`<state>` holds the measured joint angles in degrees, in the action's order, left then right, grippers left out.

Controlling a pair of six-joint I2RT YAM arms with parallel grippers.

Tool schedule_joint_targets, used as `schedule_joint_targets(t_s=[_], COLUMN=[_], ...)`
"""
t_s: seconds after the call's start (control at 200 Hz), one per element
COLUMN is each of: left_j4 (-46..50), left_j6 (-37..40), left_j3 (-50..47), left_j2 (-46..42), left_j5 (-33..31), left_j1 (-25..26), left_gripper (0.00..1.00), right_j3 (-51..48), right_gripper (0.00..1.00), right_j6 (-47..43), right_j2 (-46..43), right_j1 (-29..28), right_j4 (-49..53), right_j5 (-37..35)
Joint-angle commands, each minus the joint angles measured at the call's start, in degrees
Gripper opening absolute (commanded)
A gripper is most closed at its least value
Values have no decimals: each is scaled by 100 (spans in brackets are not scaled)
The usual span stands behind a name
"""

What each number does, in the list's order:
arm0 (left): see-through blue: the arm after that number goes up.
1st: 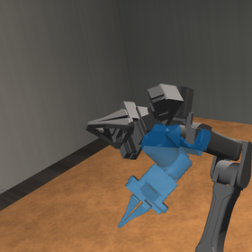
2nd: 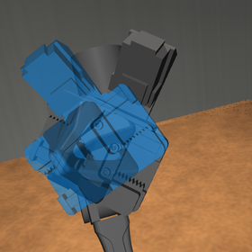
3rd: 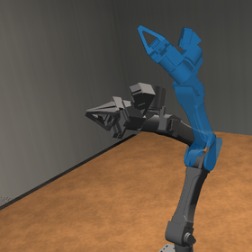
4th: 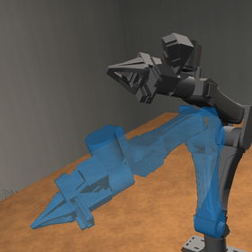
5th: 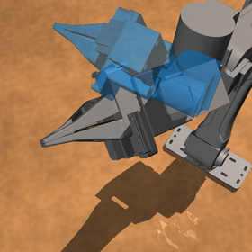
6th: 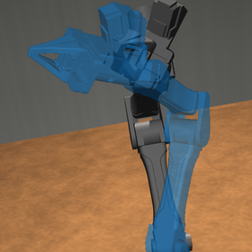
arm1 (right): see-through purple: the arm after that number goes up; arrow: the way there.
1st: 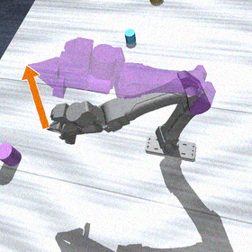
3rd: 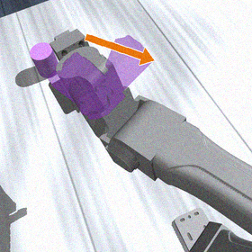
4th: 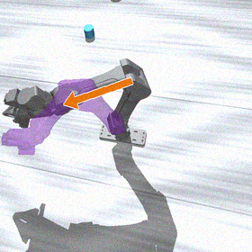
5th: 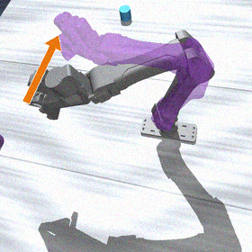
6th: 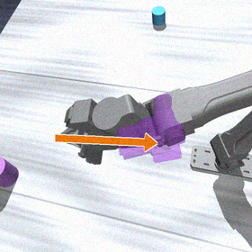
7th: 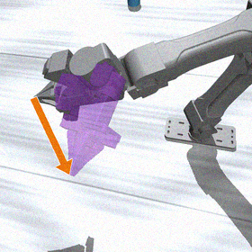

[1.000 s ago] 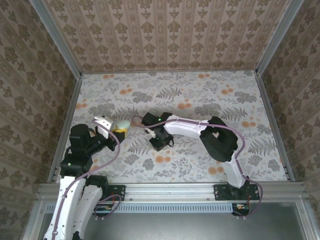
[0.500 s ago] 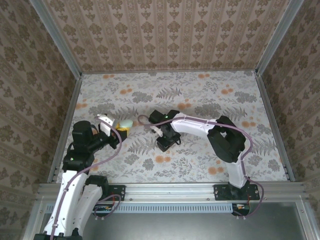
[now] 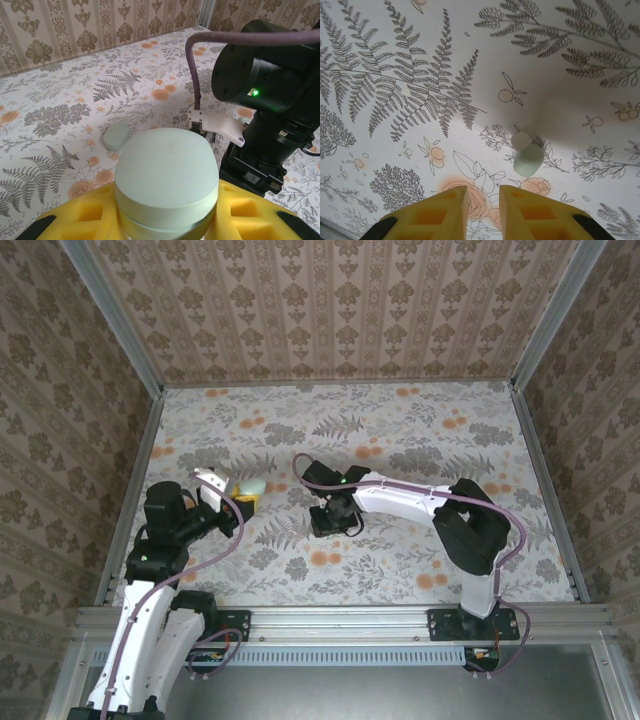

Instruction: Insert the wireless bluetooth earbuds into the charging case

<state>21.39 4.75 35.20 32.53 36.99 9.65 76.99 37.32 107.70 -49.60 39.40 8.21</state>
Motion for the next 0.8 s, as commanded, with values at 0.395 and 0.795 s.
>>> schedule_joint_targets(t_s=[0.395,0.795], left_j4=[-65,-164], left_j6=[87,32], left_j3=[-77,-119], left_j2=[35,42], left_j5=[146,181], left_j1=[-33,-33], left_gripper=[5,5], right_j3=[113,-196], right_gripper=[18,17], right_j6=[250,68], right_j2=[669,446], right_j1=[-181,250], right_j4=[-56,351], right_j5=[213,-238])
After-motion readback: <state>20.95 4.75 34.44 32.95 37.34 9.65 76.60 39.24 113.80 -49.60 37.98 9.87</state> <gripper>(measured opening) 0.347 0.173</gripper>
